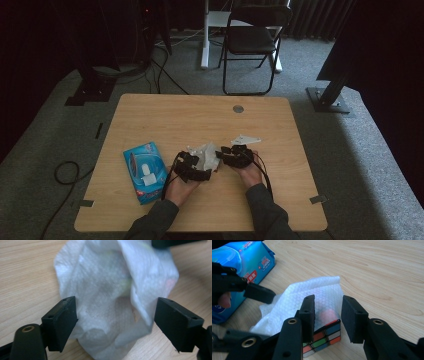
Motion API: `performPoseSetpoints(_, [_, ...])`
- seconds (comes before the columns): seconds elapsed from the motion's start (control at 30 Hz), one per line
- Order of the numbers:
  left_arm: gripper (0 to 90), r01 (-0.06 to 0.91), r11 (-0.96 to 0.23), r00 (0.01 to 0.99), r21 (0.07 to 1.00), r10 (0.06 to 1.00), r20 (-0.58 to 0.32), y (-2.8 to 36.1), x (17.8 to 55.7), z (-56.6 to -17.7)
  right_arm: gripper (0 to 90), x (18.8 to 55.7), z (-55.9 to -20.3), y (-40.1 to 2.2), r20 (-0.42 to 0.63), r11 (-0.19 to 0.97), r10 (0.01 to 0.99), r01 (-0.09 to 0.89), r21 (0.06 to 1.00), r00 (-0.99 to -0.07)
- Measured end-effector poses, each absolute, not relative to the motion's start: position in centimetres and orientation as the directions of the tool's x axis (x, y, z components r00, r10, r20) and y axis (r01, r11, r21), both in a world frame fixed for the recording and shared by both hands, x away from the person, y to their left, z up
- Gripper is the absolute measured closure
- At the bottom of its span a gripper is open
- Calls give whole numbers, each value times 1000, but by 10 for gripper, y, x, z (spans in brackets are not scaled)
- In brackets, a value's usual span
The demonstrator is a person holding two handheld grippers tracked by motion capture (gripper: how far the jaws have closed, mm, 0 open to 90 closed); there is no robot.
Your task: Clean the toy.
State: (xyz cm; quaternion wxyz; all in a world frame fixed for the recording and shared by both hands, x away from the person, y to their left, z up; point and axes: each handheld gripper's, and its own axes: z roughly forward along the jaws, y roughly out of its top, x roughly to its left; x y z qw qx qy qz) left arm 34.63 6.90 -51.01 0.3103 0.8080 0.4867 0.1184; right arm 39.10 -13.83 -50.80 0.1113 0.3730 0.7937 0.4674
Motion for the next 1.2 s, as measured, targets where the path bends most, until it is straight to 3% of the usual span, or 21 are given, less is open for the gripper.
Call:
performPoseSetpoints(0.1, [284,731,-345,490,589,866,-100,69,347,-517,631,391,-508,-139,175,283,696,490,824,-697])
performPoseSetpoints(0.3, [689,725,-360,497,587,864,-84,73,348,-516,624,391,-508,-139,176,284,692,489,825,-700])
performPoseSetpoints(0.4, [817,716,-346,488,606,869,-80,75,347,-513,623,390,-508,-139,176,287,690,489,824,-702])
performPoseSetpoints(0.63, [854,630,-260,457,732,886,-78,81,340,-491,623,390,-509,-140,184,282,686,491,824,-704])
performPoseSetpoints(0.8, [851,565,-220,518,795,845,-134,79,343,-477,622,390,-509,-140,192,279,683,495,823,-704])
performPoseSetpoints(0.93, [849,538,-239,554,809,823,-125,69,349,-475,611,390,-509,-140,197,277,682,497,822,-704])
performPoseSetpoints(1.2, [850,578,-281,537,766,838,-97,61,357,-491,377,387,-508,-145,140,311,710,485,818,-690])
